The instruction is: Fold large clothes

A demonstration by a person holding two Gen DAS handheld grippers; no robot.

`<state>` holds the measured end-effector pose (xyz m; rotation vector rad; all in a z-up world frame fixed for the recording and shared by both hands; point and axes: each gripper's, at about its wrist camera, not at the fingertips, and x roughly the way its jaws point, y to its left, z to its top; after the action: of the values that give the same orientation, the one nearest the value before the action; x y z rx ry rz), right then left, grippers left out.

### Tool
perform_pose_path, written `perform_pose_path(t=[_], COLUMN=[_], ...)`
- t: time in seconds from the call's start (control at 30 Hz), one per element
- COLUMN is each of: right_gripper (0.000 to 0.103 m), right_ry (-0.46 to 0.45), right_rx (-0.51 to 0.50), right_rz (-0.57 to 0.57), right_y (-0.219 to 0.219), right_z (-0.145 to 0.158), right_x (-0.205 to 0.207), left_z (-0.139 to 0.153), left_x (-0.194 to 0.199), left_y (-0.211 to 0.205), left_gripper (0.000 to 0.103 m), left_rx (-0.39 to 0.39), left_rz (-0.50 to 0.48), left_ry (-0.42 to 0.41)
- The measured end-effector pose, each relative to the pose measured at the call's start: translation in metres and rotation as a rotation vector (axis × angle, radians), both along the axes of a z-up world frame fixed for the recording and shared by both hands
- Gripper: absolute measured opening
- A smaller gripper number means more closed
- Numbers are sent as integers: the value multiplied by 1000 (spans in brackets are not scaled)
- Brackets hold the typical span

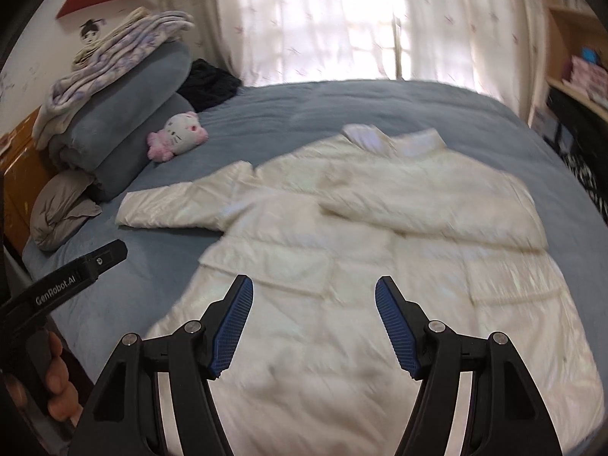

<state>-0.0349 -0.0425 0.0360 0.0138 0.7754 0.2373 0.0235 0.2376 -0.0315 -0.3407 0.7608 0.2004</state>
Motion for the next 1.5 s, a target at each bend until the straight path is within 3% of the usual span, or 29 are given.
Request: perform_pose_path(t=[0.3, 0.57, 0.77, 0.97, 1.03, 1.13, 1.27, 1.4, 1.5], right_gripper=[68, 61, 59, 53, 53, 53, 52, 53, 53], right_ry=[-77, 35, 94, 148, 151, 151, 124, 89, 70], right_rx=[-83, -29, -1, 55, 71, 98, 138, 199, 232], right_rz=[57, 121, 141, 124, 115, 104, 79, 30, -12], right_y=[122, 206, 223, 209, 204, 192, 168, 130, 95], right_z=[-2, -51, -98, -129, -131, -130, -114, -96, -85], right_x=[79, 168, 203, 217, 218, 219, 212, 203, 194], left_z=[-58, -142, -187, -196, -194, -185, -126, -40, 22], left_x=[53, 126, 168, 195, 202, 209, 212, 210, 203], left_y=[157, 259, 310, 317, 315, 307, 275, 227, 169], left_gripper=[67, 67, 67, 62, 33, 7, 4, 4, 4], left_rx=[-239, -442, -519, -438, -376, -314, -91, 74, 175], left_rz=[66, 118, 224, 282, 304, 299, 254, 160, 64], left_ry=[-1, 53, 31, -34, -21, 8, -18, -137, -219])
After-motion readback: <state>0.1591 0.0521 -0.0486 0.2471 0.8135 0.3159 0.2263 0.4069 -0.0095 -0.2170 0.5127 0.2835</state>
